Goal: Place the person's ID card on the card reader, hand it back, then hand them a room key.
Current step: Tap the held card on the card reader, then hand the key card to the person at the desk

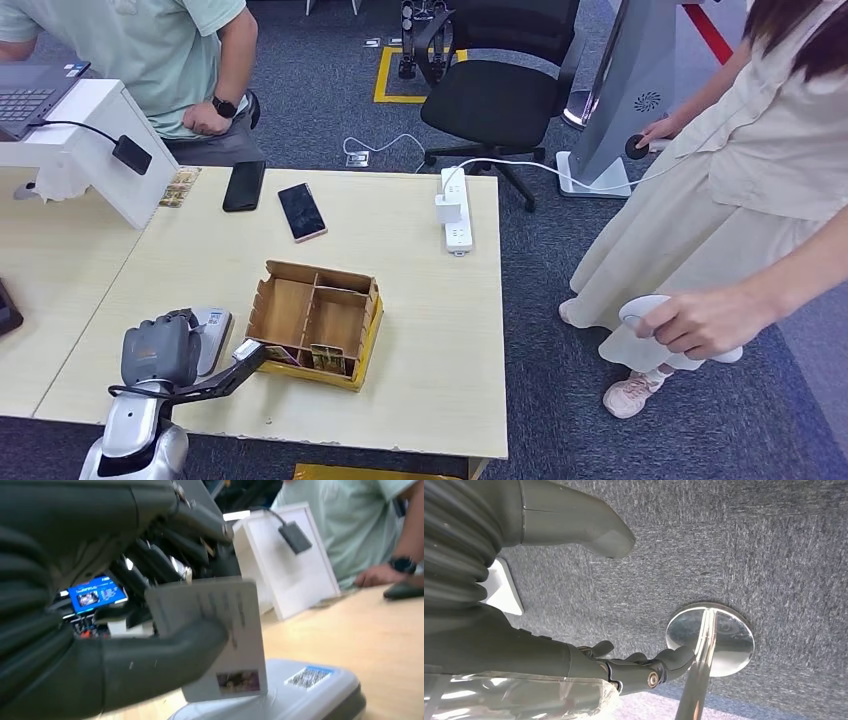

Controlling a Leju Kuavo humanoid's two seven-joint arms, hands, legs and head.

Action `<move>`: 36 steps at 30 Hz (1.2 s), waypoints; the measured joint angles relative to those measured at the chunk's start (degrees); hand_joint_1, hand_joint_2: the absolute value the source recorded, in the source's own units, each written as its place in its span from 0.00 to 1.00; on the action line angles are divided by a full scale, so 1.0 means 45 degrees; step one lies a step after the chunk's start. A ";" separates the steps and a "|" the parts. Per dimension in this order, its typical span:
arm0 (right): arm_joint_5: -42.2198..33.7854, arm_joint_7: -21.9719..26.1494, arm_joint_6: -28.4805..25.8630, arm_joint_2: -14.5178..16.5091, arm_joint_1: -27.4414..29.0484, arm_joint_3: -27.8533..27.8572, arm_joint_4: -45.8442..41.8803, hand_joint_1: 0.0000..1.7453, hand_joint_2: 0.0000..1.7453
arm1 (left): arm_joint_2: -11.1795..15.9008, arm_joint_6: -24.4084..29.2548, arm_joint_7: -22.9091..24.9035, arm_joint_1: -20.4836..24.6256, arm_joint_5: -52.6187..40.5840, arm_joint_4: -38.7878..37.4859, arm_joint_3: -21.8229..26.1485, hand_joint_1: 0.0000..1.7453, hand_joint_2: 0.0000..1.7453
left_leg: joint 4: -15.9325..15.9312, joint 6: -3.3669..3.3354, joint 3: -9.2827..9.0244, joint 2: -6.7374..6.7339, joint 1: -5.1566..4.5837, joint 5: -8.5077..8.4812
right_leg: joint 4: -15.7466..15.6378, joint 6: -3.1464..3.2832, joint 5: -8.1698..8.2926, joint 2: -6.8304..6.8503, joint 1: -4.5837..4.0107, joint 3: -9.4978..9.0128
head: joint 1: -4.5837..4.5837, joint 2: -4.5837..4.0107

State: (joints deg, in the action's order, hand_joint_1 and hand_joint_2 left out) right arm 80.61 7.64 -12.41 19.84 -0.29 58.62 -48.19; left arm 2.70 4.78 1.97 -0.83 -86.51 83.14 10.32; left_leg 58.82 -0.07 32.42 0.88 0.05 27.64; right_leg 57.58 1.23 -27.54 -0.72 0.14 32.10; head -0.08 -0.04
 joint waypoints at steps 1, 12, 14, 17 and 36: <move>0.0041 0.0028 0.0033 0.0000 -0.0001 0.0011 0.0000 0.00 1.00 | 0.0101 -0.0053 -0.0012 -0.0006 0.0000 -0.0047 -0.0067 1.00 1.00 | 0.0000 0.0000 0.0000 0.0001 0.0000 0.0000 | 0.0000 0.0000 0.0000 0.0001 0.0000 -0.0001 | 0.0000 -0.0001; 0.0210 0.0168 0.0090 0.0001 0.0009 0.0162 0.0000 0.00 1.00 | 0.0456 -0.0463 0.0283 -0.0015 -0.0001 -0.0171 -0.0181 1.00 1.00 | -0.0003 0.0007 -0.0021 0.0003 0.0001 -0.0006 | 0.0003 0.0001 0.0001 0.0007 -0.0001 -0.0029 | 0.0000 -0.0001; 0.0237 0.0174 0.0108 0.0001 0.0013 0.0209 -0.0001 0.00 1.00 | 0.0448 -0.0977 0.0205 -0.0045 -0.0001 -0.0150 -0.0073 1.00 1.00 | -0.0004 0.0007 -0.0025 0.0004 0.0002 -0.0006 | 0.0004 0.0001 0.0001 0.0008 -0.0002 -0.0035 | 0.0000 -0.0001; 0.0363 0.0220 0.0193 0.0001 0.0020 0.0333 -0.0015 0.00 1.00 | 0.0443 -0.1864 -0.0180 -0.0145 -0.0001 -0.0062 0.0311 1.00 1.00 | -0.0004 0.0008 -0.0025 0.0004 0.0003 -0.0006 | 0.0008 0.0002 0.0001 0.0007 -0.0002 -0.0035 | 0.0000 0.0000; 0.0969 0.0667 0.0317 -0.0010 -0.0472 0.1061 0.0013 0.00 1.00 | 0.0333 -0.3311 -0.1910 -0.0778 0.0023 0.0194 0.2186 0.82 1.00 | -0.0008 0.0024 -0.0035 0.0043 -0.0002 -0.0035 | 0.0015 0.0002 0.0001 0.0039 0.0000 -0.0036 | -0.0013 -0.0004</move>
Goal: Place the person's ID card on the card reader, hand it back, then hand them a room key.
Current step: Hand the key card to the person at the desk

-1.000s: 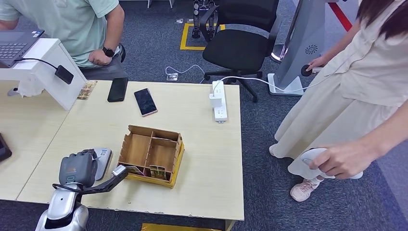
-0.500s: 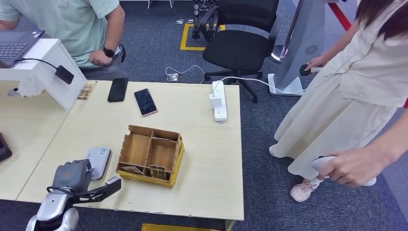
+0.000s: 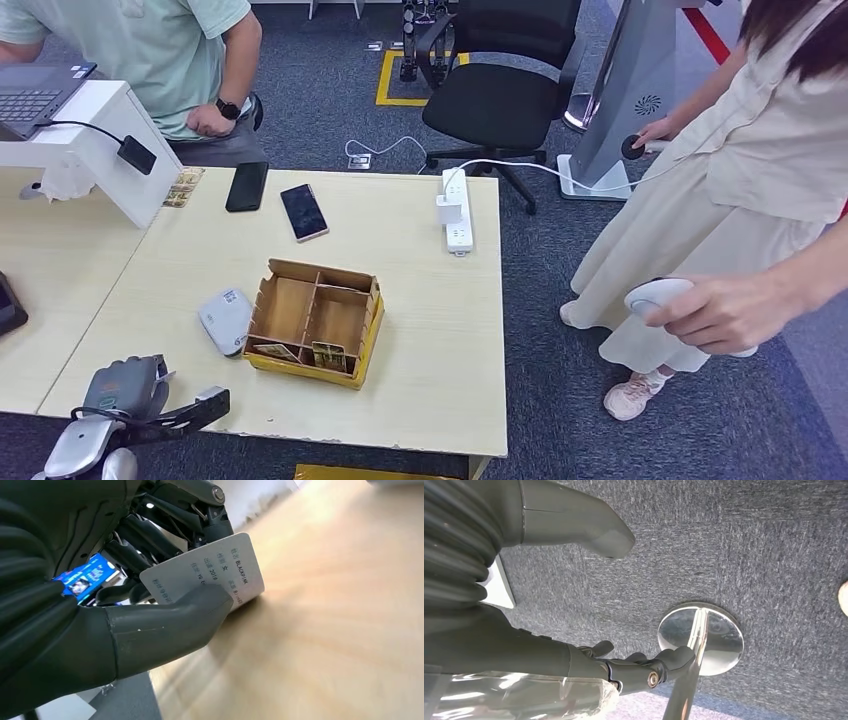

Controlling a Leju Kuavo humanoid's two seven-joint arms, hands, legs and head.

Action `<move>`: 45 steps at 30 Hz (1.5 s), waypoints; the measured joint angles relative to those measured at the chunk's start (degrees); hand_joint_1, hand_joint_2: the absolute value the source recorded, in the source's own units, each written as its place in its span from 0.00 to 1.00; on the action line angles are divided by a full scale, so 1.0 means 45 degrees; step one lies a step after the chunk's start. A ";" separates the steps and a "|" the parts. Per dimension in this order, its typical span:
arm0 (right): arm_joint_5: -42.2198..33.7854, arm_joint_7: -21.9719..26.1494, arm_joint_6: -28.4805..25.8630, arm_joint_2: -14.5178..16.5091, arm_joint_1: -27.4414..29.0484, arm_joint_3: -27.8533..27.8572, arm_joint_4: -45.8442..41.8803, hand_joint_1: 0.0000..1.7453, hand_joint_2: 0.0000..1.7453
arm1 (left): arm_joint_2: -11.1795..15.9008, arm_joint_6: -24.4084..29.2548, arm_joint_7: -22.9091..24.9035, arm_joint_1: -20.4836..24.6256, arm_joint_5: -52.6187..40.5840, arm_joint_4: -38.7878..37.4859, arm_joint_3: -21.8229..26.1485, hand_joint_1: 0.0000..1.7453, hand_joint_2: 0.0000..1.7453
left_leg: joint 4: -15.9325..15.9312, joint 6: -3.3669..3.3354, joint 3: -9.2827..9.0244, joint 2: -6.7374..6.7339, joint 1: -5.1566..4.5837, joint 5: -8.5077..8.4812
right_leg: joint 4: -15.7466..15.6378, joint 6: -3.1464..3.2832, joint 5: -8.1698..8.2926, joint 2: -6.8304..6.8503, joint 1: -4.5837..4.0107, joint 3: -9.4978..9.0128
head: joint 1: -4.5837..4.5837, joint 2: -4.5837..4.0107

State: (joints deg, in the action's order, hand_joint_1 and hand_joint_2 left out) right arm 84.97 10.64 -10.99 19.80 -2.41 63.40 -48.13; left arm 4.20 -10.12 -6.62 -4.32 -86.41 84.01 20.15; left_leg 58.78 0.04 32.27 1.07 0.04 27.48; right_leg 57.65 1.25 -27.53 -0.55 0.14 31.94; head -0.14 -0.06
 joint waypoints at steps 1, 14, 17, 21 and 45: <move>-0.0008 -0.0001 0.0000 0.0005 -0.0001 0.0036 -0.0001 0.00 1.00 | -0.0063 0.0433 0.0142 0.0054 -0.0001 0.0037 0.0000 0.85 1.00 | 0.0001 0.0000 0.0001 0.0000 -0.0001 0.0000 | 0.0000 0.0000 0.0001 0.0000 0.0001 0.0002 | -0.0002 -0.0001; -0.0805 -0.0356 -0.0470 0.0055 0.0113 -0.0370 0.0067 0.00 1.00 | -0.0973 0.4339 0.0698 0.1600 -0.0012 0.1476 -0.0044 1.00 1.00 | 0.0008 0.0000 0.0022 -0.0011 -0.0001 0.0000 | 0.0000 0.0004 0.0015 -0.0010 0.0002 0.0030 | -0.0001 0.0004; -0.0867 -0.0437 -0.0476 0.0055 0.0117 -0.0500 0.0087 0.00 1.00 | -0.1127 0.4391 0.0645 0.1863 -0.0001 0.1666 -0.0044 1.00 1.00 | 0.0008 0.0000 0.0025 -0.0016 -0.0001 0.0000 | 0.0000 0.0005 0.0015 -0.0015 0.0002 0.0039 | -0.0001 0.0004; -0.0949 -0.0515 -0.0403 0.0055 0.0126 -0.0722 0.0097 0.00 1.00 | -0.1387 0.4395 0.0425 0.2282 0.0065 0.1836 -0.0046 1.00 1.00 | 0.0008 0.0001 0.0033 -0.0017 -0.0001 -0.0001 | 0.0000 0.0006 0.0016 -0.0016 0.0001 0.0050 | -0.0002 0.0000; -0.0047 0.0166 -0.0279 0.0013 0.0042 -0.0764 0.0778 0.00 1.00 | -0.3075 0.3238 0.0605 0.5833 0.0392 0.1586 -0.1660 1.00 1.00 | 0.0019 -0.0004 0.0067 -0.0025 -0.0001 -0.0009 | 0.0000 -0.0003 0.0047 -0.0028 0.0002 0.0077 | -0.0002 0.0004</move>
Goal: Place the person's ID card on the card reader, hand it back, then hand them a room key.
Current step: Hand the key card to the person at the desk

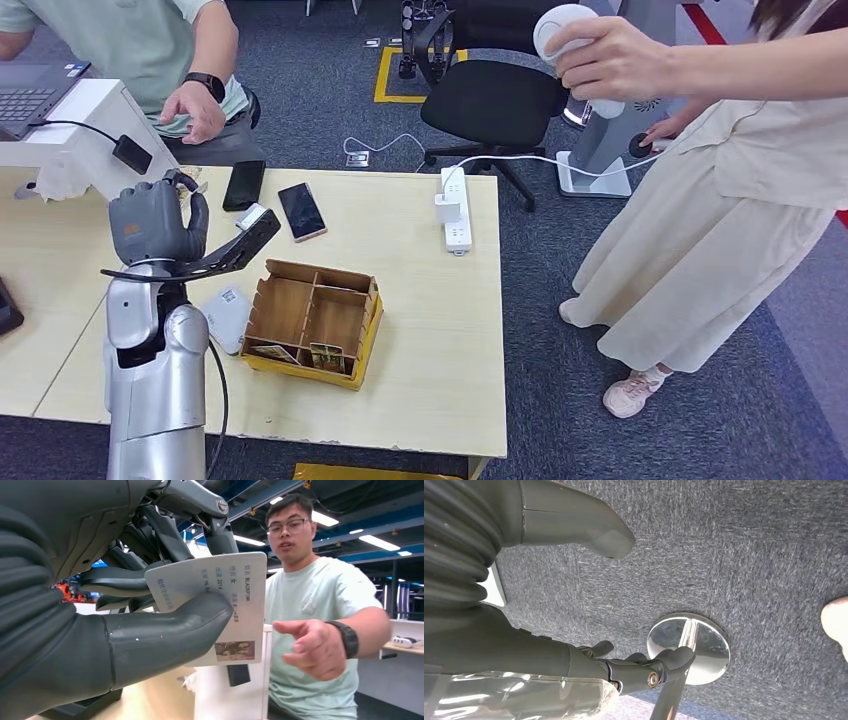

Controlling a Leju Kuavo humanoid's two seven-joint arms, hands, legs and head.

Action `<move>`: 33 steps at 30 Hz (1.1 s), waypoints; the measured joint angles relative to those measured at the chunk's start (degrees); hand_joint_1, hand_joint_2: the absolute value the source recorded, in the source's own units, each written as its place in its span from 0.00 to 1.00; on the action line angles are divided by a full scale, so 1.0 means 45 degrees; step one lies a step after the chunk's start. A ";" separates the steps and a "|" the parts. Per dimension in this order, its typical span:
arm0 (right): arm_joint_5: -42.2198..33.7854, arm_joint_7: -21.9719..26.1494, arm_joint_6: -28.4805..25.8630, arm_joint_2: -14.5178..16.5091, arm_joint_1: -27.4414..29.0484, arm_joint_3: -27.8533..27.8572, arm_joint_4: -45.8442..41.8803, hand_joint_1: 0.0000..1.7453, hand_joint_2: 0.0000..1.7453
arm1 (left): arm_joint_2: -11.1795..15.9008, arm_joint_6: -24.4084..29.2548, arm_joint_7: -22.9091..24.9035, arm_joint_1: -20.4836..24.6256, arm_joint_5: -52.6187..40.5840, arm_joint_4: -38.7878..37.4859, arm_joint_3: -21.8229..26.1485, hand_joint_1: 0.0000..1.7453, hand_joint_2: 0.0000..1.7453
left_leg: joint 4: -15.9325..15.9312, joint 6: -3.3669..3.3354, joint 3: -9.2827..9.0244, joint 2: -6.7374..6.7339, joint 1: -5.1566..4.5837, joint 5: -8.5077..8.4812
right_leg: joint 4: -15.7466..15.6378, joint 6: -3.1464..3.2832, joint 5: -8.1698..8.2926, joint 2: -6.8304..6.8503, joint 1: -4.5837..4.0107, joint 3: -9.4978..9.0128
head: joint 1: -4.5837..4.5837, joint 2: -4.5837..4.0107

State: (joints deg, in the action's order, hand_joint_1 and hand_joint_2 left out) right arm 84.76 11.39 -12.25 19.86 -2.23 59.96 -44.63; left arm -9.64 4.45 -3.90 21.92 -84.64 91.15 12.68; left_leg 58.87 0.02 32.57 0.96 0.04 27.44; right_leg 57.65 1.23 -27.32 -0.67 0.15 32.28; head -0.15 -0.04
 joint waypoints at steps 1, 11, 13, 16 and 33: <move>0.0013 0.0001 -0.0012 -0.0002 -0.0007 0.0002 0.0049 0.00 1.00 | -0.0005 0.0011 0.0052 0.0103 -0.0024 -0.0052 -0.0069 1.00 1.00 | 0.0000 0.0000 0.0001 0.0000 0.0000 0.0000 | 0.0000 0.0000 0.0000 -0.0001 0.0000 0.0000 | -0.0001 0.0000; 0.0063 0.0024 -0.0127 -0.0012 -0.0028 0.0060 0.0400 0.00 1.00 | -0.0010 0.0085 0.0503 0.0886 -0.0270 -0.0452 -0.0295 1.00 1.00 | 0.0000 -0.0004 0.0001 -0.0005 0.0000 -0.0004 | 0.0000 -0.0001 0.0001 -0.0005 0.0000 0.0002 | 0.0001 -0.0001; 0.0064 0.0025 -0.0141 -0.0012 -0.0030 0.0068 0.0436 0.00 1.00 | -0.0010 0.0085 0.0542 0.0953 -0.0277 -0.0504 -0.0299 1.00 1.00 | 0.0000 -0.0004 0.0001 -0.0005 0.0000 -0.0004 | 0.0000 -0.0001 0.0001 -0.0005 0.0000 0.0002 | 0.0002 -0.0001; 0.0063 0.0041 -0.0146 -0.0012 -0.0032 0.0085 0.0482 0.00 1.00 | -0.0010 0.0085 0.0551 0.1001 -0.0301 -0.0595 -0.0302 1.00 1.00 | 0.0000 -0.0004 0.0001 -0.0005 0.0000 -0.0004 | 0.0000 -0.0001 0.0001 -0.0005 0.0000 0.0002 | 0.0001 -0.0001; 0.0215 0.0134 -0.0159 -0.0012 -0.0109 0.0357 0.0702 0.00 1.00 | -0.0098 0.0129 -0.0098 0.0833 -0.0298 -0.0662 -0.1438 1.00 1.00 | 0.0000 -0.0005 0.0006 -0.0003 -0.0001 -0.0004 | 0.0000 -0.0008 0.0005 -0.0002 0.0001 0.0001 | 0.0001 -0.0002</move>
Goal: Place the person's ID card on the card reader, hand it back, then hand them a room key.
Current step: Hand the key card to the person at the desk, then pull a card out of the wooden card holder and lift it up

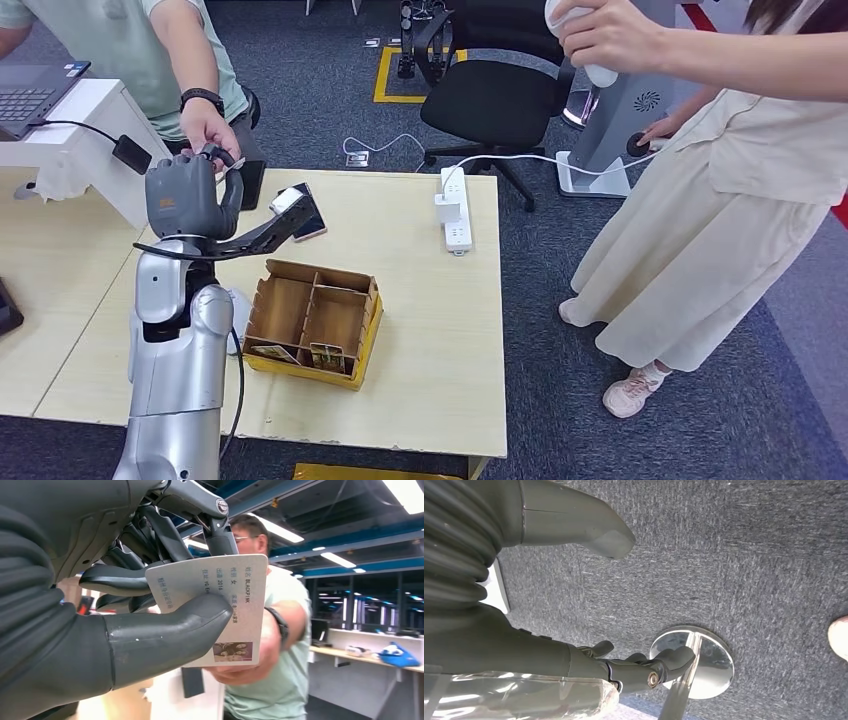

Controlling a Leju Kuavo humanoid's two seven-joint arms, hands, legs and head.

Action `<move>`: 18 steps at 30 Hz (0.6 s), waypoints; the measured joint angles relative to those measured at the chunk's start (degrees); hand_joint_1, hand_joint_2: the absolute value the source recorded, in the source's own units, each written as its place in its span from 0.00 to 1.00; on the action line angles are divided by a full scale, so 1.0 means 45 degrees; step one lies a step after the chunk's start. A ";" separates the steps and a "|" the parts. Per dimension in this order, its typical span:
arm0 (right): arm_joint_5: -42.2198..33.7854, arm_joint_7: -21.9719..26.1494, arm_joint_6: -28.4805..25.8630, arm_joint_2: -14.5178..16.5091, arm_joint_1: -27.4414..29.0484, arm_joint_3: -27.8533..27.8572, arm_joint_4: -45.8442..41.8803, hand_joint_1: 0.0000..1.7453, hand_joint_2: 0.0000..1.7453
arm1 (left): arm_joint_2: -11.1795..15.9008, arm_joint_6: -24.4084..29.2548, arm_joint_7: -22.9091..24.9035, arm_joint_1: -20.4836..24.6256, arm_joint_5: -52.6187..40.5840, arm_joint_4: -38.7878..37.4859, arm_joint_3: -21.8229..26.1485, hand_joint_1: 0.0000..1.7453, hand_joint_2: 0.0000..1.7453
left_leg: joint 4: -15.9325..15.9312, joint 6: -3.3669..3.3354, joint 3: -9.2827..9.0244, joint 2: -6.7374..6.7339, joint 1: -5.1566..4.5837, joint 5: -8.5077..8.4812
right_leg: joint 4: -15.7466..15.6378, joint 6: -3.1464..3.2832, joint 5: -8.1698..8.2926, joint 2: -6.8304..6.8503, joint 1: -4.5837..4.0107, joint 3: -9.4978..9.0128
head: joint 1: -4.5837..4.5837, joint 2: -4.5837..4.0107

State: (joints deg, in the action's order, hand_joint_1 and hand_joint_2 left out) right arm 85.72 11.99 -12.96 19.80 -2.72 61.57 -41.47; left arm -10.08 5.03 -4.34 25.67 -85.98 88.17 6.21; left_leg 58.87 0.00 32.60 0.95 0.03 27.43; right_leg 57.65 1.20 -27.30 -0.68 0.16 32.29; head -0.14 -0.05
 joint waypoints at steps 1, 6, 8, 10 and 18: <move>0.0000 0.0006 0.0000 0.0000 -0.0009 0.0001 0.0011 0.00 1.00 | -0.0022 0.0000 -0.0015 -0.0010 -0.0001 0.0000 -0.0088 1.00 1.00 | 0.0000 0.0000 0.0000 0.0000 0.0000 0.0000 | 0.0000 0.0000 0.0000 -0.0001 0.0000 0.0000 | 0.0000 0.0000; 0.0007 0.0007 0.0000 0.0004 -0.0049 0.0010 0.0070 0.00 1.00 | -0.0111 0.0002 -0.0026 -0.0042 -0.0008 0.0000 -0.0415 1.00 1.00 | 0.0001 0.0000 0.0000 0.0001 0.0000 0.0000 | 0.0000 0.0000 0.0000 0.0002 0.0000 0.0001 | -0.0001 0.0001; 0.0022 0.0007 0.0000 0.0005 -0.0068 0.0012 0.0087 0.00 1.00 | -0.0128 0.0034 -0.0026 -0.0050 -0.0017 -0.0006 -0.0579 1.00 1.00 | 0.0001 0.0000 0.0000 0.0001 0.0000 0.0000 | 0.0000 0.0000 0.0000 0.0001 0.0000 0.0001 | -0.0002 0.0001; 0.0035 0.0006 0.0002 0.0005 -0.0073 0.0015 0.0100 0.00 1.00 | -0.0139 0.0087 -0.0023 -0.0050 -0.0023 -0.0018 -0.0714 1.00 1.00 | 0.0000 0.0000 0.0000 0.0001 0.0000 0.0000 | 0.0000 0.0000 0.0000 0.0000 0.0000 0.0001 | -0.0001 0.0002; 0.0039 -0.0002 0.0011 0.0010 -0.0074 0.0024 0.0104 0.00 1.00 | -0.0154 0.0229 0.0177 -0.0038 -0.0024 -0.0126 -0.0894 1.00 1.00 | 0.0001 0.0000 -0.0001 0.0000 0.0000 0.0000 | 0.0000 0.0000 0.0000 0.0000 0.0000 0.0001 | -0.0002 0.0000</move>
State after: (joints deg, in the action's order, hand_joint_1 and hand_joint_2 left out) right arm 85.90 11.98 -12.91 19.85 -3.05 61.67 -41.00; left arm -10.78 6.06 -3.55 25.50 -86.09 87.60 2.19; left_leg 58.87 0.00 32.59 0.95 0.03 27.43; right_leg 57.65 1.20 -27.30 -0.68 0.16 32.29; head -0.15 -0.05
